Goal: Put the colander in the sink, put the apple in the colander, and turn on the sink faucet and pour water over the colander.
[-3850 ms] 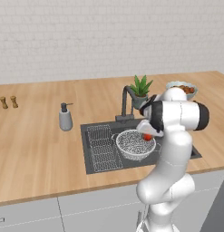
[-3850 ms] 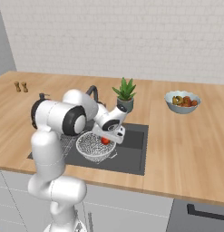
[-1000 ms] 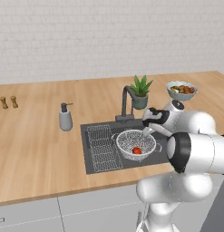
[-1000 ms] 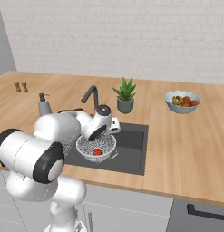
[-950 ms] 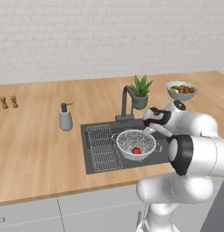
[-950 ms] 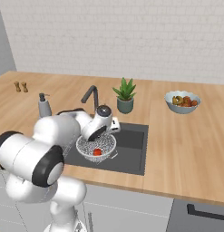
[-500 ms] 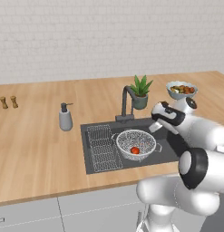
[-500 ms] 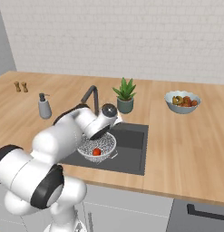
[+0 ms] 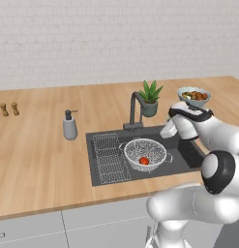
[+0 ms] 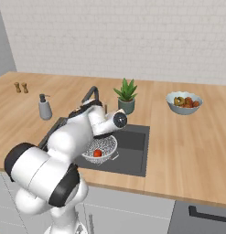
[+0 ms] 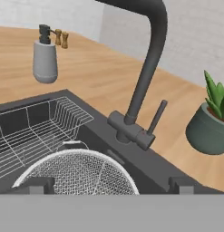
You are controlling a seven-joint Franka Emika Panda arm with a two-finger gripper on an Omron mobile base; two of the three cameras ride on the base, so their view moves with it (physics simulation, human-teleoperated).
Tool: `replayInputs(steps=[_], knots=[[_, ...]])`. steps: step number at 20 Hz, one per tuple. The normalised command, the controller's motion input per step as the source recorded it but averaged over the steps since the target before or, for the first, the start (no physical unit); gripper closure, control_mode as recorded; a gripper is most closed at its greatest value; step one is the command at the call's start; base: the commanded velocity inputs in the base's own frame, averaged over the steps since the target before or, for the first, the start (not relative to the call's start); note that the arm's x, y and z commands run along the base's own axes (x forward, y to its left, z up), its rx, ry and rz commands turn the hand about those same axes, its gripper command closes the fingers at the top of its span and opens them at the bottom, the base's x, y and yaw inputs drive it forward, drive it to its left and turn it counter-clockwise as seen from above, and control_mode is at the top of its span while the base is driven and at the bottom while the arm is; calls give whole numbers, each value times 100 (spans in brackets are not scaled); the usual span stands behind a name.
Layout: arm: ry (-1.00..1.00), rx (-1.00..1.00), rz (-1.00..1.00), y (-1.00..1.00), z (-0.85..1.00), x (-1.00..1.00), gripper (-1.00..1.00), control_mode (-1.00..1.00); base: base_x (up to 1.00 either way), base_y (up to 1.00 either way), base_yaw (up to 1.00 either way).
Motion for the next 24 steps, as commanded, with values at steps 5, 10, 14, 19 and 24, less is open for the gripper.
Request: replayInputs(steps=[5,10,14,19,24], knots=[[-18,30,9,-4,0,39,-100,-100,0,0,0],[-8,36,0,0,0,39,-100,-100,0,0,0],[0,32,0,-3,5,43,-100,-100,0,0,0],[0,16,0,-15,7,44,-100,-100,0,0,0],[0,1,0,-7,19,23,-100,-100,0,0,0]])
